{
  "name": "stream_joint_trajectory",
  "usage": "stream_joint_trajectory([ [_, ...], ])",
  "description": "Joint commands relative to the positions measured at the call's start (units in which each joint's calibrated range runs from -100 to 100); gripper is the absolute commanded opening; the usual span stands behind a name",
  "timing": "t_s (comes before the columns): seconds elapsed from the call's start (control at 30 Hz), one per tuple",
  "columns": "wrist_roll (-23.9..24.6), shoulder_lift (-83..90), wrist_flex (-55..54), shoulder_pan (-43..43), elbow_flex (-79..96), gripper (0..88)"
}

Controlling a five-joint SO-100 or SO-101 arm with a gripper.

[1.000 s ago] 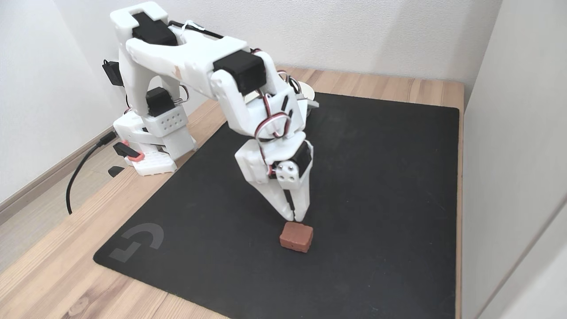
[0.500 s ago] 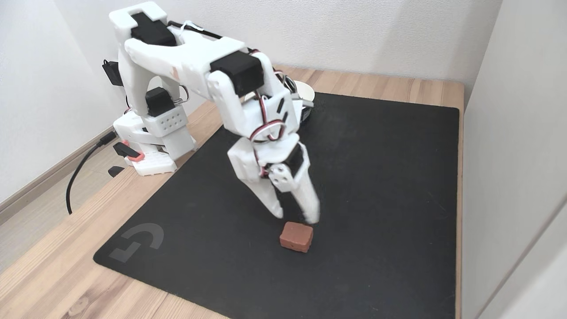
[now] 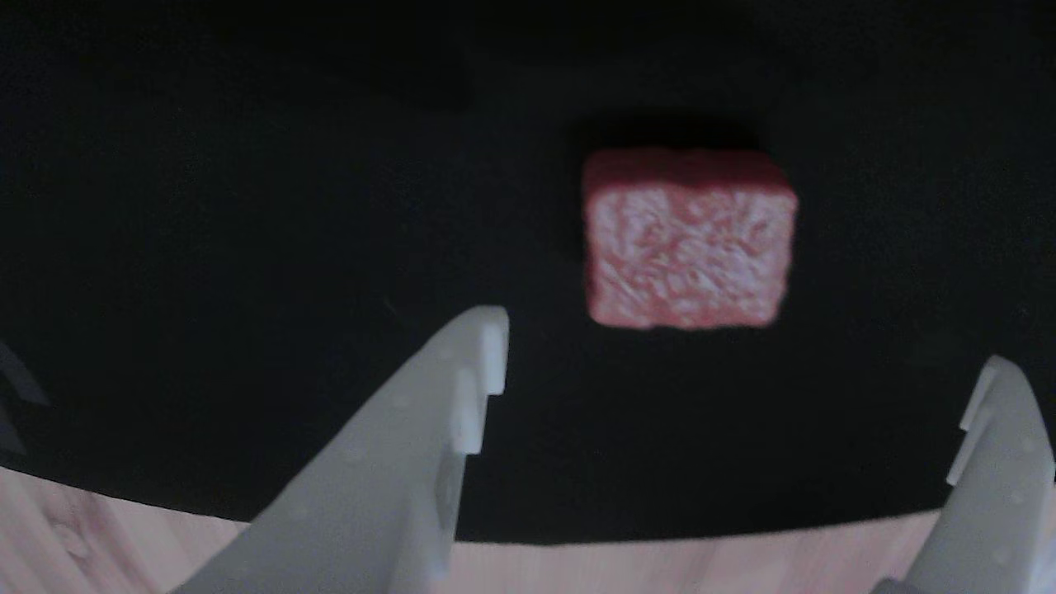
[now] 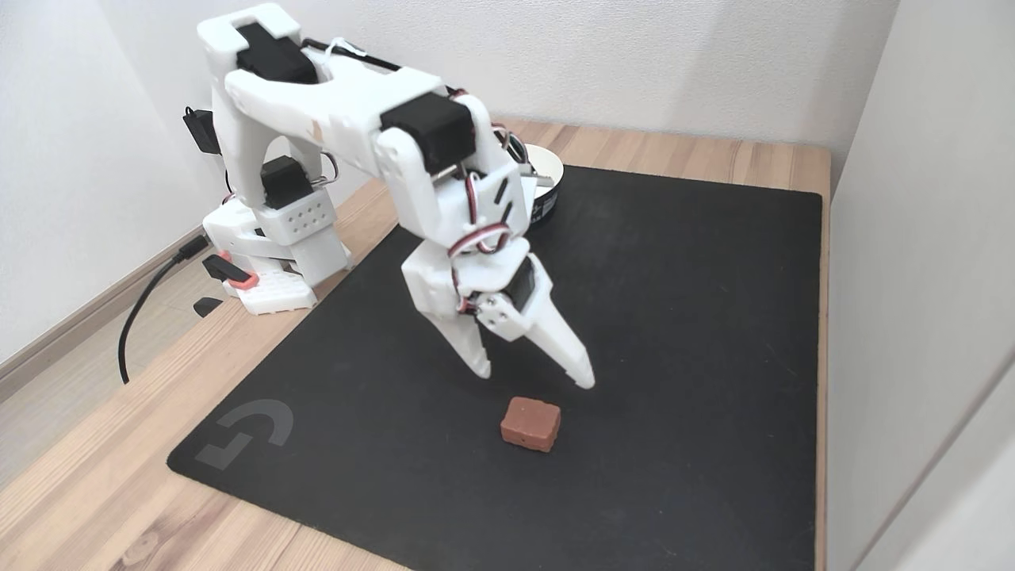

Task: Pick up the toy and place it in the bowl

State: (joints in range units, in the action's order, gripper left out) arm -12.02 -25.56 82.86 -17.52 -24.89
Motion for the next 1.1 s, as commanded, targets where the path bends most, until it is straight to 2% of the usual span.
stream_joint_trajectory([
  [0.0, -0.19, -1.49, 4.01, -0.59, -5.44, 39.1],
  [0.17, -0.19, -6.83, 9.43, -1.34, -14.27, 39.1],
  [0.77, -0.24, -7.83, 8.76, -2.01, -15.08, 39.1],
  [1.07, -0.24, -14.5, 8.33, -2.01, -16.88, 39.1],
])
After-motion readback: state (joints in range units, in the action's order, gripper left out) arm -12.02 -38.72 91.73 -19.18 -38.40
